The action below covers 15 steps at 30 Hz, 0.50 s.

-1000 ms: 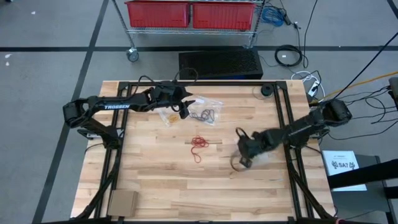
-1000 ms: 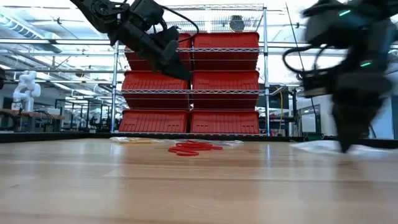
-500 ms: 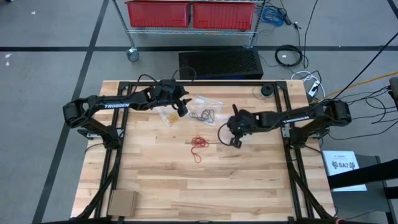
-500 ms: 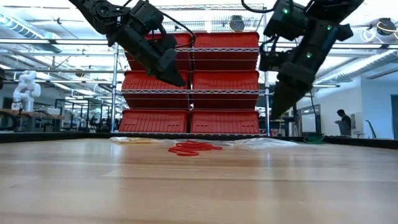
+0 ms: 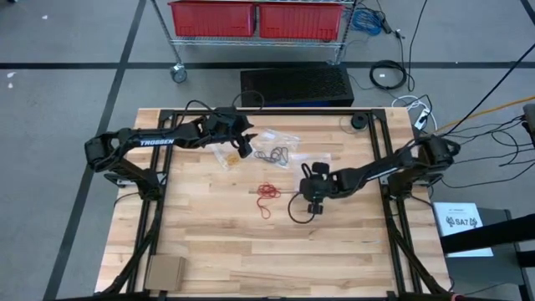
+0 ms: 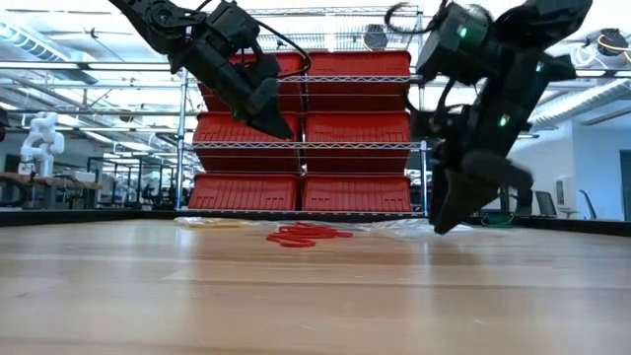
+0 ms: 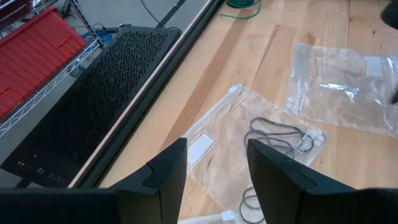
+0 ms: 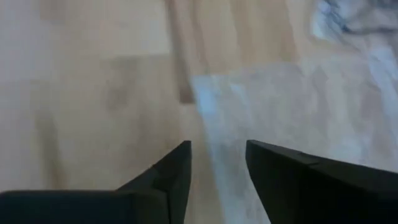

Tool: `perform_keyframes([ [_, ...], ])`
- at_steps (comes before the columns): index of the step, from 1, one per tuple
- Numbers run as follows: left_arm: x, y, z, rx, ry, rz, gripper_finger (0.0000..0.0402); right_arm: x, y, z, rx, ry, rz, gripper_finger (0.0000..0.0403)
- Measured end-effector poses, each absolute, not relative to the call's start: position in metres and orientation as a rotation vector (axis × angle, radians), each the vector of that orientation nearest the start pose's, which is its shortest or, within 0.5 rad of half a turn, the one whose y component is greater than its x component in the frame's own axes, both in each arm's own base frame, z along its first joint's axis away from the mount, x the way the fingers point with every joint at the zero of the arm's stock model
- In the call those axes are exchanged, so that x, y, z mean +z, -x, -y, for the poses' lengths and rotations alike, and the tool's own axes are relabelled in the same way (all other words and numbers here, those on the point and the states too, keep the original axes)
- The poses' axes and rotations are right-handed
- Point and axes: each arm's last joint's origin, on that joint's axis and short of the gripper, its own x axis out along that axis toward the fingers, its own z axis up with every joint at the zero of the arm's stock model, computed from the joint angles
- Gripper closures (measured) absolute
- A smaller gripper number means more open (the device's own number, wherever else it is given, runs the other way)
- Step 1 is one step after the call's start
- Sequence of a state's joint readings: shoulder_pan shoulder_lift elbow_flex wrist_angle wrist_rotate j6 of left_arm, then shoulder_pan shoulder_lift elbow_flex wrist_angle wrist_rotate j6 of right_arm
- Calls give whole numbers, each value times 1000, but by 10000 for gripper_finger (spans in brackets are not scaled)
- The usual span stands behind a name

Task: Sort rubber bands
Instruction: Open the bottom right transparent zip bag

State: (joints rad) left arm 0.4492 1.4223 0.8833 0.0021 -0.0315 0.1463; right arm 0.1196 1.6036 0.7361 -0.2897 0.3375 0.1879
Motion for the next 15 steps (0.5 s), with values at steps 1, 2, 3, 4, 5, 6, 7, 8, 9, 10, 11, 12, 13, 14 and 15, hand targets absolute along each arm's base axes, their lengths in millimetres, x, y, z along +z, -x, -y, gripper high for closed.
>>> perform_keyframes([
  [1,241,-274,-133,428,-27,-565,228,129,-271,-23,-307,98,-1112,261],
  [2,241,-274,-133,428,-27,-565,228,128,-272,-23,-310,96,-1113,267],
  [3,240,-274,-133,427,-26,-568,228,125,-274,-23,-312,98,-1114,275],
  [4,240,-274,-133,427,-25,-572,228,123,-275,-23,-315,102,-1114,285],
  [5,240,-274,-133,426,-27,-578,228,122,-275,-24,-311,101,-1117,298],
  [6,239,-274,-133,422,-36,-581,228,120,-276,-24,-303,97,-1120,313],
  [7,239,-274,-133,420,-45,-582,228,120,-277,-26,-289,92,-1125,331],
  [8,240,-274,-133,419,-51,-581,228,120,-277,-27,-279,90,-1126,351],
  [9,240,-274,-133,419,-51,-578,228,122,-279,-28,-272,86,-1126,372],
  [10,240,-274,-133,419,-51,-578,228,125,-280,-28,-266,81,-1123,387],
  [11,240,-274,-133,419,-51,-578,228,127,-281,-29,-255,74,-1123,393],
  [12,240,-274,-133,419,-51,-578,228,130,-283,-29,-245,64,-1113,394],
  [13,240,-274,-133,419,-51,-579,228,135,-285,-30,-237,52,-1096,394],
  [14,240,-274,-132,416,-51,-580,228,143,-287,-30,-228,41,-1075,396],
  [15,240,-275,-131,410,-56,-577,228,151,-289,-31,-210,28,-1056,399],
])
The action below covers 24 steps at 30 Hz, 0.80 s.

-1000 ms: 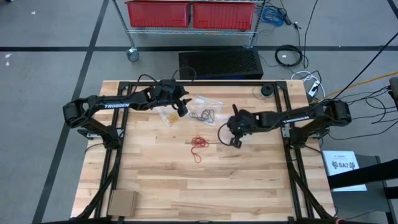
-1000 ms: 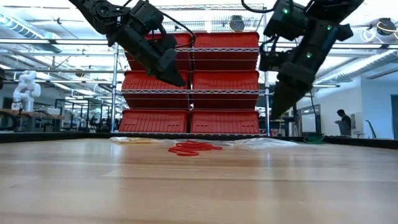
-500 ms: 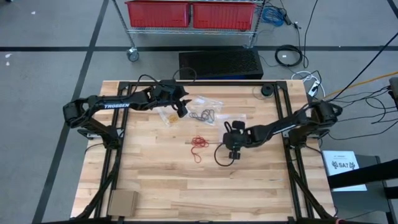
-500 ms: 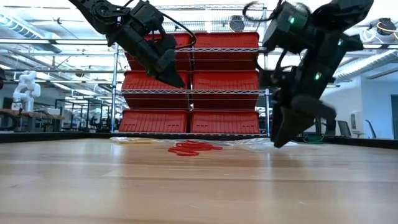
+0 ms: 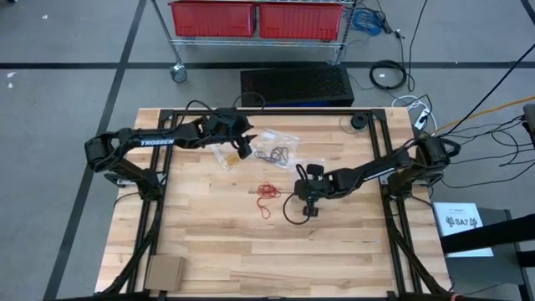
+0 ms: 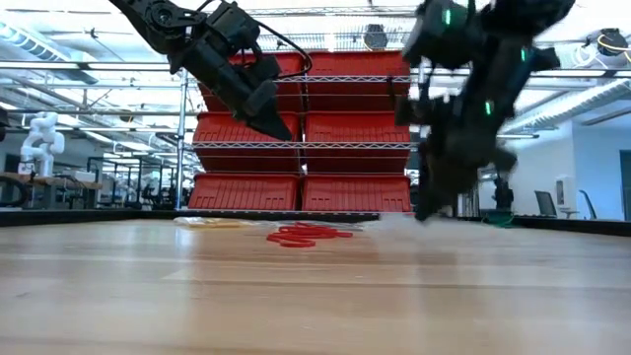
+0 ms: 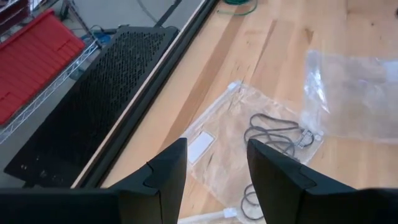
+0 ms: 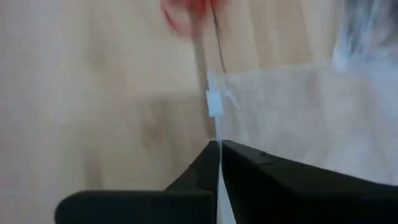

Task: Sort rubber bands
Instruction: Open the bottom right transparent zip bag

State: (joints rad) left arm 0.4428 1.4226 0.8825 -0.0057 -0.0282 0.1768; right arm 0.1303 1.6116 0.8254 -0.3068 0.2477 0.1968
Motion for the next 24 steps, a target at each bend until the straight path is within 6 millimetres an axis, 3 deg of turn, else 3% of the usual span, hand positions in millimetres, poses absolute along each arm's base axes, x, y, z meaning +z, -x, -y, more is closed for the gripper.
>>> perform_keyframes([
  [13,244,-282,-121,274,-180,-531,228,233,-279,-12,-196,-84,-874,403],
  [24,252,-291,-106,47,-164,-396,228,248,-274,7,-188,-151,-793,403],
])
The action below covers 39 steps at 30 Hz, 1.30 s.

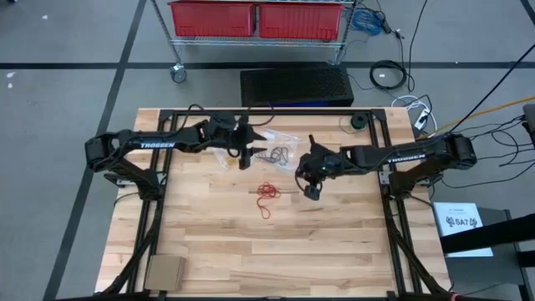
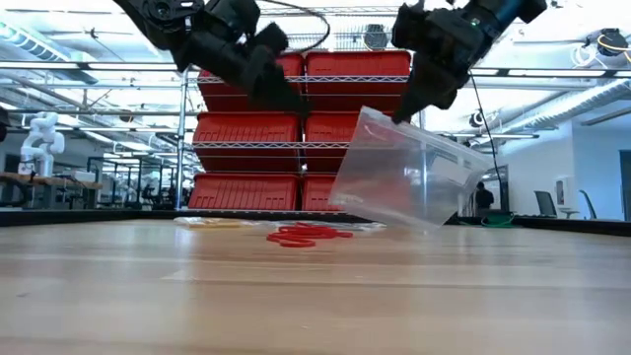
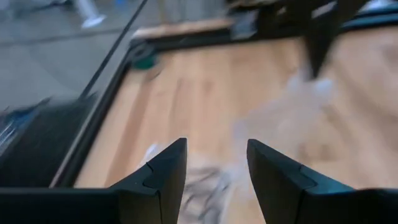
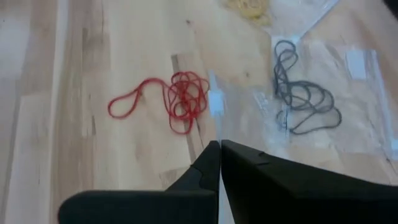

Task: Sort rubber bands
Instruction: Open the bottom right transparent zip bag

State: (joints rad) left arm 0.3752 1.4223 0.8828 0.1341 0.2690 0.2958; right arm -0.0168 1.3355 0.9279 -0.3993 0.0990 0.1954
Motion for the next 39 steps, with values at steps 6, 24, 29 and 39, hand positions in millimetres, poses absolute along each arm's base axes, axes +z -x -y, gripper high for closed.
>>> perform_keyframes([
  [6,256,-296,-94,-146,-150,-323,228,252,-276,13,-190,-120,-755,403],
  [24,229,-324,-87,-173,-79,-309,228,259,-282,22,-195,-65,-661,403],
  [29,233,-329,-87,-192,-13,-300,228,259,-282,24,-197,-53,-657,403],
  [39,238,-333,-89,-182,0,-284,312,259,-282,25,-202,-54,-657,403],
])
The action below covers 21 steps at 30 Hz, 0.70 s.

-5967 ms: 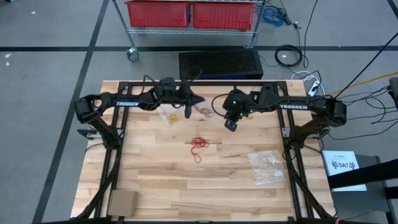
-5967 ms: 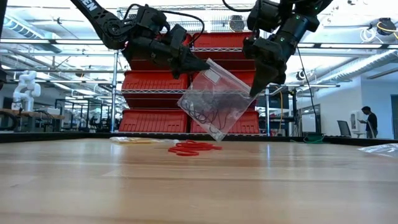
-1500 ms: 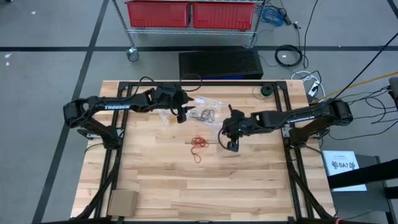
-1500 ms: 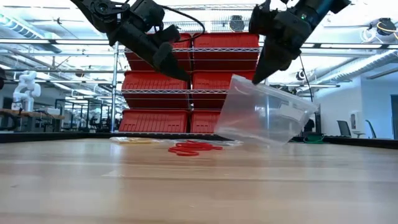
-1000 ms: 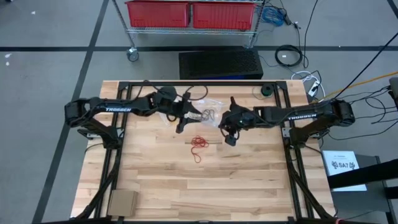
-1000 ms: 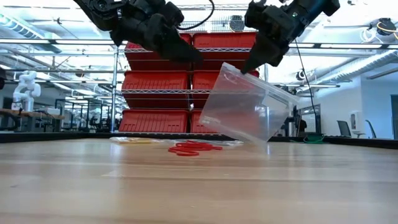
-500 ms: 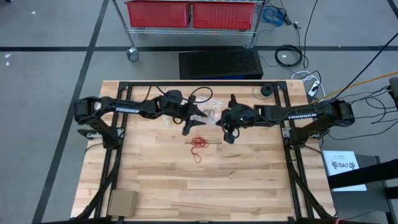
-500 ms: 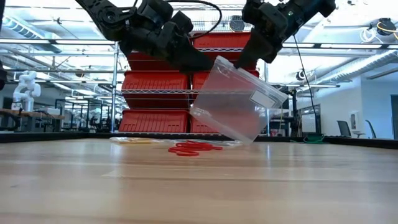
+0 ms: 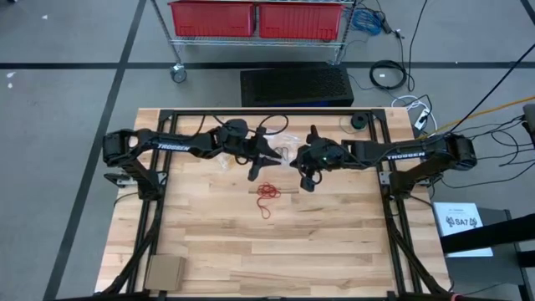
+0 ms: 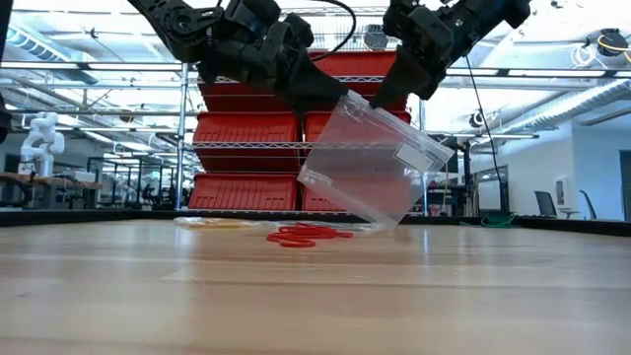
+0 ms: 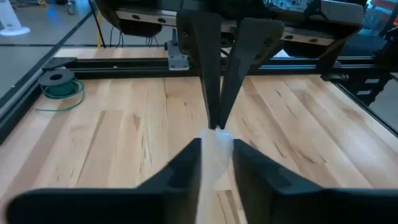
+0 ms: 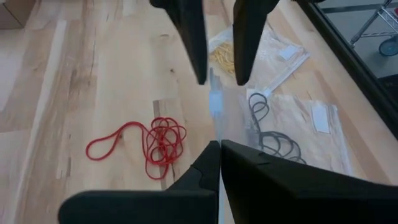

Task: Sort rubber bands
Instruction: Open the bottom right transparent zip bag

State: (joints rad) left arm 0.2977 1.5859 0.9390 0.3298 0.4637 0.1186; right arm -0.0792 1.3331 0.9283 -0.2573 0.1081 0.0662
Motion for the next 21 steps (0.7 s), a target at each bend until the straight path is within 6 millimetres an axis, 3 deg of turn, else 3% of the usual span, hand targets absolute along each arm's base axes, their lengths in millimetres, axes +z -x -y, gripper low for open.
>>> perform_keyframes([
  [4,238,-333,-89,-187,-23,-286,378,260,-282,25,-201,-50,-655,403],
  [6,238,-333,-89,-189,-24,-285,394,260,-282,25,-201,-50,-656,403],
  [15,238,-333,-90,-140,-56,-286,398,261,-283,27,-225,-109,-628,396],
  [21,238,-333,-90,-142,-59,-293,400,282,-288,33,-278,-155,-559,335],
])
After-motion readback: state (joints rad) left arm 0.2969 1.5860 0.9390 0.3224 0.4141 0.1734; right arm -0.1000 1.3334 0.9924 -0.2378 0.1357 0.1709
